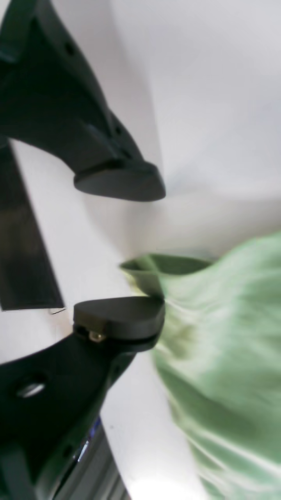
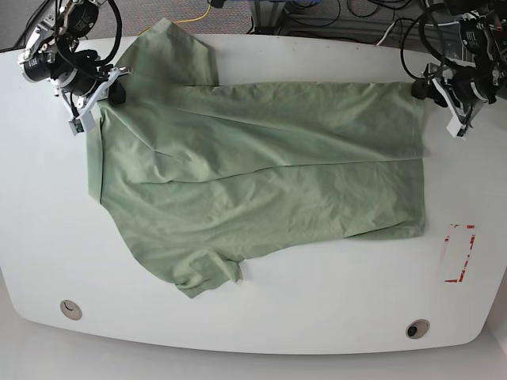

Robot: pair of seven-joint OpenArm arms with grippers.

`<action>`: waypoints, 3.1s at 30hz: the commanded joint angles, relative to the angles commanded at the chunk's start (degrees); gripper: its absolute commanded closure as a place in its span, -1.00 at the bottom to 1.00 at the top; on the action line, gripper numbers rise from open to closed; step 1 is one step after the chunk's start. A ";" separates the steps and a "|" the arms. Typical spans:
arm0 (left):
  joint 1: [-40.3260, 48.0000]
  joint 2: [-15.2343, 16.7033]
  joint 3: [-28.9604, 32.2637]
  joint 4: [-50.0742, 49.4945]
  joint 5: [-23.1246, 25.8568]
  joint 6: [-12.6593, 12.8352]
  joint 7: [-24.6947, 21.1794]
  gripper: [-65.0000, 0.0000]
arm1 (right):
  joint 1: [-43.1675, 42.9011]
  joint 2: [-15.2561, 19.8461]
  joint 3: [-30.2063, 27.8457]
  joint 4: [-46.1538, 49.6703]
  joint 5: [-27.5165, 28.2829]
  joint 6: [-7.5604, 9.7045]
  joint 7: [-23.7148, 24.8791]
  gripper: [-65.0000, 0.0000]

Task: Layout the t-shirt on the table in an organized manner, then fold the t-shirt properly
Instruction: 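Move the left gripper along the shirt edge toward the shoulder and regrasp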

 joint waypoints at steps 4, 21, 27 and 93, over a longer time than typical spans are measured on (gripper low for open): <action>0.18 0.09 2.55 0.35 -0.09 0.00 0.00 -0.13 | 0.09 -0.09 0.00 0.00 0.00 0.00 0.00 1.00; 1.41 1.93 3.25 2.99 -0.18 0.00 3.38 0.41 | 0.44 -0.09 0.00 -0.09 0.00 0.00 0.00 1.00; 2.20 1.93 3.25 7.65 -0.18 0.00 3.38 0.74 | 0.53 -0.18 0.00 -0.09 0.00 0.00 0.00 1.00; 0.53 -5.36 -0.79 -2.20 -20.04 0.00 2.55 -0.12 | 0.53 0.00 0.09 -0.09 0.00 0.00 0.00 1.00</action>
